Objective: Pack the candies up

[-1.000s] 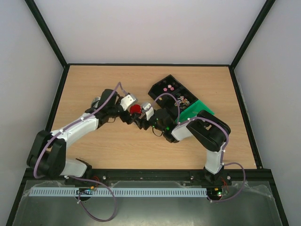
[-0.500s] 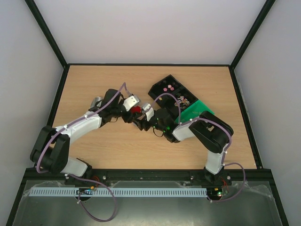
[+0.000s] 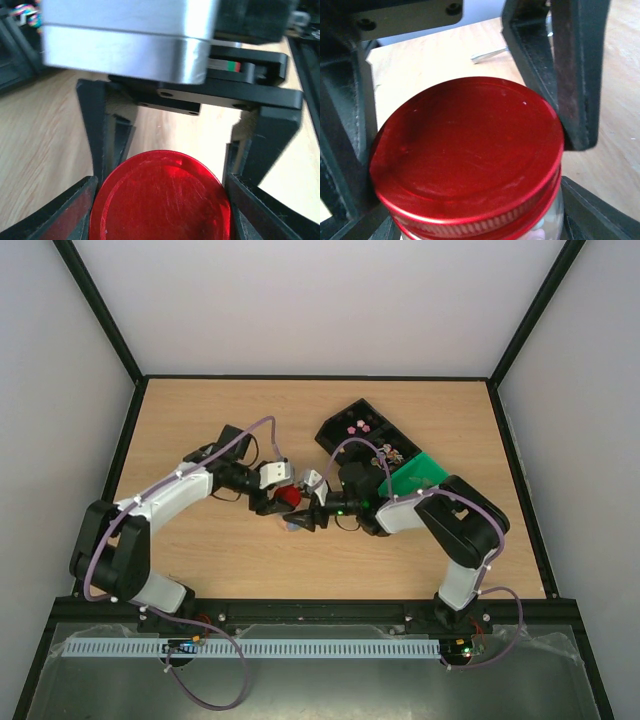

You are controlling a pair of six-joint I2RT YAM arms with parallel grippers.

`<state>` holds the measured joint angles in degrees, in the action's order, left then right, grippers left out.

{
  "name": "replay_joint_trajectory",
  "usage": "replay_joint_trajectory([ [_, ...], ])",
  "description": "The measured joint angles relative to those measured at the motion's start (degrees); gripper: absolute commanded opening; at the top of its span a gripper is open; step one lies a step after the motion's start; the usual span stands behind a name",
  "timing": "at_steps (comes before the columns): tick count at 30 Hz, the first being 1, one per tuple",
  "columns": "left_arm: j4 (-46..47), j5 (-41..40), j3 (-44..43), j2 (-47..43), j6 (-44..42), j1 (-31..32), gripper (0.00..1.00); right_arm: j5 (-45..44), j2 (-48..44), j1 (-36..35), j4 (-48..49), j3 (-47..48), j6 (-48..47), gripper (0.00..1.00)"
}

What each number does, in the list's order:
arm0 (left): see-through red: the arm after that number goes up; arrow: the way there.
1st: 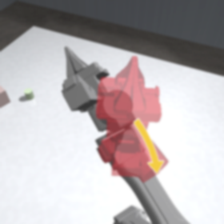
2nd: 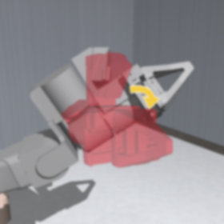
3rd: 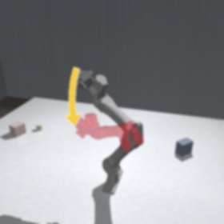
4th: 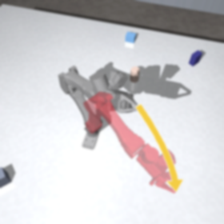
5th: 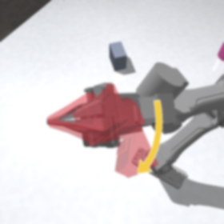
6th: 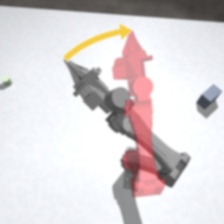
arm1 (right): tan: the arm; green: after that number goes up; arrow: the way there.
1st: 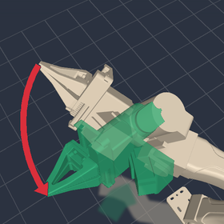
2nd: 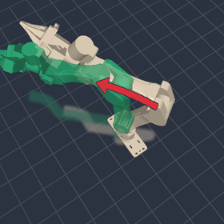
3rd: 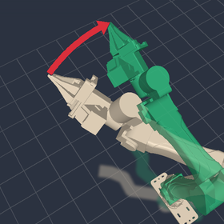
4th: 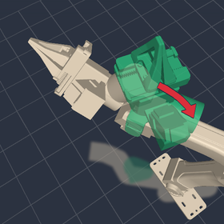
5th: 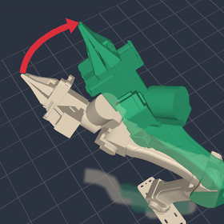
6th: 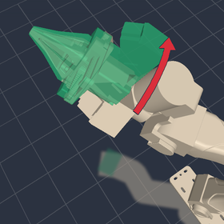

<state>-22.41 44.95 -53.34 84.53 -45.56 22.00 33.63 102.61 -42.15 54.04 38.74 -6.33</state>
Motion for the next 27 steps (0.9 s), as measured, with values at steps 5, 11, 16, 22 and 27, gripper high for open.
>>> replay_joint_trajectory([
  [5,-8.26,3.72,-2.80,2.05,-10.12,0.02,0.57,6.54,-0.63,0.81,-3.67,0.26,-3.69,0.06],
  [11,-8.24,3.78,-1.75,0.83,-10.01,0.00,0.85,7.82,-0.87,0.83,-4.13,0.07,-4.46,0.06],
  [16,-2.27,-0.44,2.78,-5.68,1.07,-2.78,0.93,5.75,-1.49,1.01,-1.31,-1.92,-1.60,0.06],
  [22,6.84,-6.43,3.69,-8.35,14.49,-3.15,0.93,-2.16,-1.42,0.00,1.20,-2.16,1.49,0.06],
  [27,10.93,-11.65,5.18,-8.52,22.80,-0.13,0.93,-9.75,-1.29,-2.08,2.49,-2.16,2.93,0.06],
])
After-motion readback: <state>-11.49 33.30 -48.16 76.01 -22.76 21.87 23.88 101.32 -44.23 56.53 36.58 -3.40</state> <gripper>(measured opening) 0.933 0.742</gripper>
